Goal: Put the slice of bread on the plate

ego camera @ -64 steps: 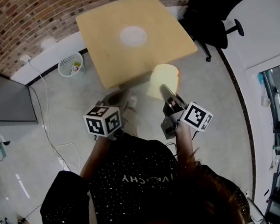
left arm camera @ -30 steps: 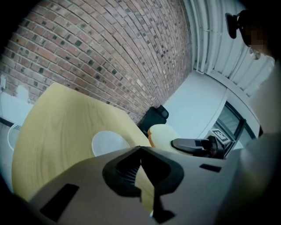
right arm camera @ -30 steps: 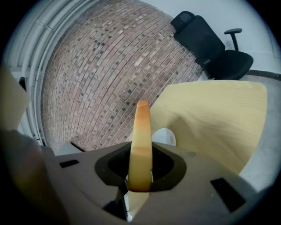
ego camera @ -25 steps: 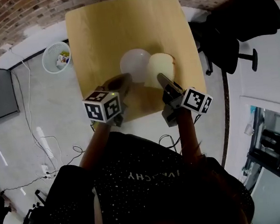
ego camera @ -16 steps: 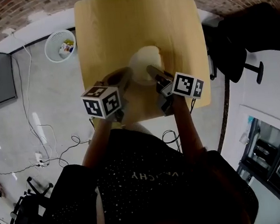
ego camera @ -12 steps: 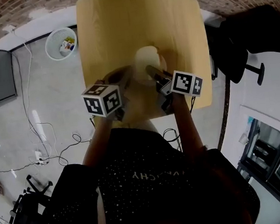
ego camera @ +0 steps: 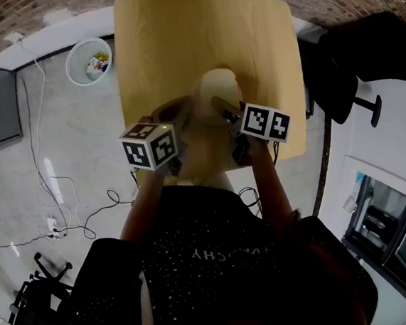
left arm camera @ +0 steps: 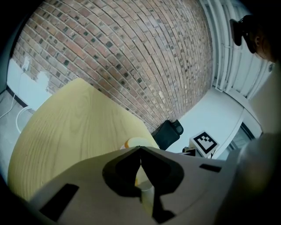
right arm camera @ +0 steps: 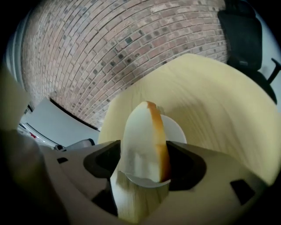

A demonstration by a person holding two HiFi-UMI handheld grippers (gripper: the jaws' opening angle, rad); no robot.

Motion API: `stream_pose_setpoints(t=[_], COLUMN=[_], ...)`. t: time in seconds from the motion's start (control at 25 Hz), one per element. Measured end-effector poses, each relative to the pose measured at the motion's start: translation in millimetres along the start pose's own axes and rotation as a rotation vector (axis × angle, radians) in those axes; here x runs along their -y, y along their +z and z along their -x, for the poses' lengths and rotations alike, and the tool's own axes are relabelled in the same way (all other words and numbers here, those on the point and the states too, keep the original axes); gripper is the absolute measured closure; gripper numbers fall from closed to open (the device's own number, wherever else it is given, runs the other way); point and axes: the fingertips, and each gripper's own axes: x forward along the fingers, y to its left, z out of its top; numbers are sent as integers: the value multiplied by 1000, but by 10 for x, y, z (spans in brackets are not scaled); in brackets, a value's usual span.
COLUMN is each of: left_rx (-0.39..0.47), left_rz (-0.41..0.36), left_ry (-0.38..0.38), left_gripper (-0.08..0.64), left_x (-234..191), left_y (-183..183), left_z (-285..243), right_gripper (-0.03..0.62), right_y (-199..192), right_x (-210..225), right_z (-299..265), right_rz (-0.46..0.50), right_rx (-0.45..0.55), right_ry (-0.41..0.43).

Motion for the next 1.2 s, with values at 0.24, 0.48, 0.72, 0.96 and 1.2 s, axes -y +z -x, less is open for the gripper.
stream_pose_setpoints(t=[0.24,0.48,0.72,0.96,1.2], left_rx=[-9,-27,14,18,0], left_rz=[-22,-202,-616,-662,-665], left_ry=[5,50,70,51,40], left_gripper=[549,549,549,549,549], left_x=[33,177,691,926,987], left_y=[-40,-6,194,237,167], left_z=[21,54,197,268,341], right_gripper=[270,272,580,580,581], right_y=[72,104,72,62,144], right_x=[302,155,-195,-363,-381], right_z=[330,730,1020,1205,1417], right_rz=[91,80,190,322,247], right_rx=[104,281,421,461,557], right_ry=[-188,-31,60,8,31])
